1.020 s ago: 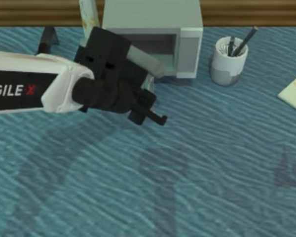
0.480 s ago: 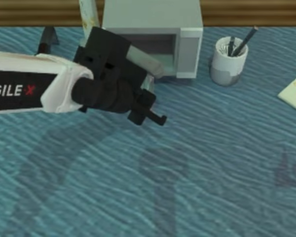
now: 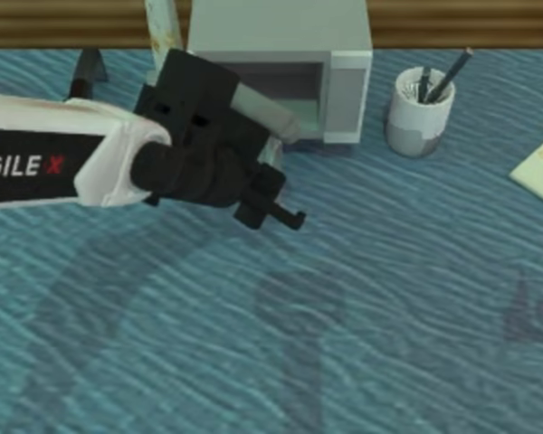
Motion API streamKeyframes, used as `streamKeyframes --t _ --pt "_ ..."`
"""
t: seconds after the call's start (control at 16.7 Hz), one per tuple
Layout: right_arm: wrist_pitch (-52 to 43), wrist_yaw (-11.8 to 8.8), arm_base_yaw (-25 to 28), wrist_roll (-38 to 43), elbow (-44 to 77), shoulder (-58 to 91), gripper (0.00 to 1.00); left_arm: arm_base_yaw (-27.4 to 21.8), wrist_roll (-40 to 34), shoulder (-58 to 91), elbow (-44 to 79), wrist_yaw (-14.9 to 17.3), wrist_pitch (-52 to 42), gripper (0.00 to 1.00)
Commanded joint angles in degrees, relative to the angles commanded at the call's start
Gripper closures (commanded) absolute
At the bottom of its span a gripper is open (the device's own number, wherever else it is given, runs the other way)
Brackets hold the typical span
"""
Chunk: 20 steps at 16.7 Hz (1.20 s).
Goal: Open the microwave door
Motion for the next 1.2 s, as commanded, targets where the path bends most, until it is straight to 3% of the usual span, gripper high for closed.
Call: streamKeyframes --t 0.3,0.72,1.2 --pt "0.0 0.0 0.0 0.0 0.0 0.0 0.00 0.0 0.5 0.1 -0.6 1.0 -0.2 1.00" --pt "0.0 0.0 0.0 0.0 0.0 0.0 0.00 2.7 6.3 -1.6 -1.9 5.1 -1.0 1.00" --pt "0.0 0.0 0.0 0.0 0.0 0.0 0.00 2.8 6.7 -1.7 -2.0 5.4 -1.1 1.00"
